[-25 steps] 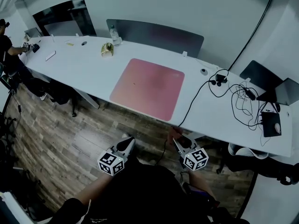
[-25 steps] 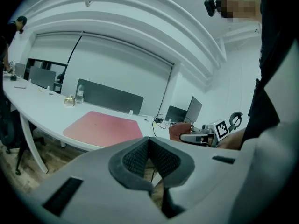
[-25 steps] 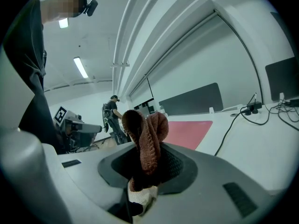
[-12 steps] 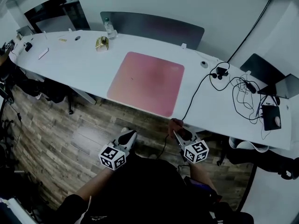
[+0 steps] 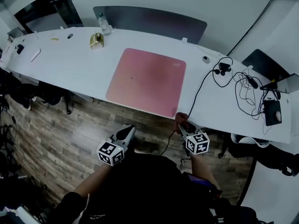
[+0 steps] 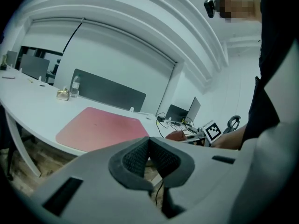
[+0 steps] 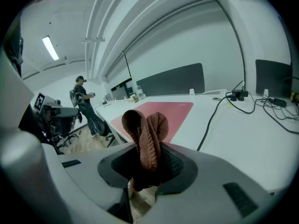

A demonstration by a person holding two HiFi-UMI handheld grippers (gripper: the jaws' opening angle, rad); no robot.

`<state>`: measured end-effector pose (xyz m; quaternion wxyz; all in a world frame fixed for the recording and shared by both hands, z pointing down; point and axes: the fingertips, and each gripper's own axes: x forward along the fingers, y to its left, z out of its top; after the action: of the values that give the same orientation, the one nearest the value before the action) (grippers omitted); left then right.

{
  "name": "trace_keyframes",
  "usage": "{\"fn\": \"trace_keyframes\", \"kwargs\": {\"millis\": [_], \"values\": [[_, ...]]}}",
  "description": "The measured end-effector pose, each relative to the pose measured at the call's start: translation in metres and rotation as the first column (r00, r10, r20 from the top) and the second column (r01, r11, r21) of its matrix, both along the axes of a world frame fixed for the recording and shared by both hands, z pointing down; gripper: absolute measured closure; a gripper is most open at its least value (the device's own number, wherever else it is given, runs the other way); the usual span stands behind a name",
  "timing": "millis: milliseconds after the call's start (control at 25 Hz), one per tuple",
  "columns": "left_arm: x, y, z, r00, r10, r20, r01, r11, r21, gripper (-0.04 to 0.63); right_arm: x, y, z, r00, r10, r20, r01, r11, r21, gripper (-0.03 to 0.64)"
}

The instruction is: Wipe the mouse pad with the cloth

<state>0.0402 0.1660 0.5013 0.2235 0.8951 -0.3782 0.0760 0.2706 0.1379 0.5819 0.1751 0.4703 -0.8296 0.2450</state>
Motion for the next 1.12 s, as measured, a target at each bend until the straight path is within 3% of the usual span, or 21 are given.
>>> {"fn": "trace_keyframes", "kwargs": {"millis": [320, 680, 880, 1120], "values": [[-0.019, -0.05, 0.002, 0.999, 0.046, -0.012, -0.046, 0.999, -0.012, 0.588, 0.01, -0.034, 0.02, 0.981, 0.102, -0.166, -0.119, 0.988, -0.099, 0.498], [-0.035, -0.096, -0.005, 0.992, 0.122, -0.029, -0.123, 0.992, -0.015, 0.588, 0.011, -0.053, 0.045, 0.901, 0.101, -0.421, -0.189, 0.967, -0.171, 0.498], [-0.051, -0.113, -0.004, 0.987, 0.159, -0.03, -0.159, 0.987, -0.027, 0.588, -0.007, -0.058, 0.054, 0.897, 0.113, -0.427, -0.223, 0.951, -0.215, 0.499], [-0.072, -0.127, -0.002, 0.98, 0.195, -0.04, -0.197, 0.98, -0.035, 0.588, -0.019, -0.06, 0.056, 0.904, 0.199, -0.378, -0.311, 0.914, -0.261, 0.499]]}}
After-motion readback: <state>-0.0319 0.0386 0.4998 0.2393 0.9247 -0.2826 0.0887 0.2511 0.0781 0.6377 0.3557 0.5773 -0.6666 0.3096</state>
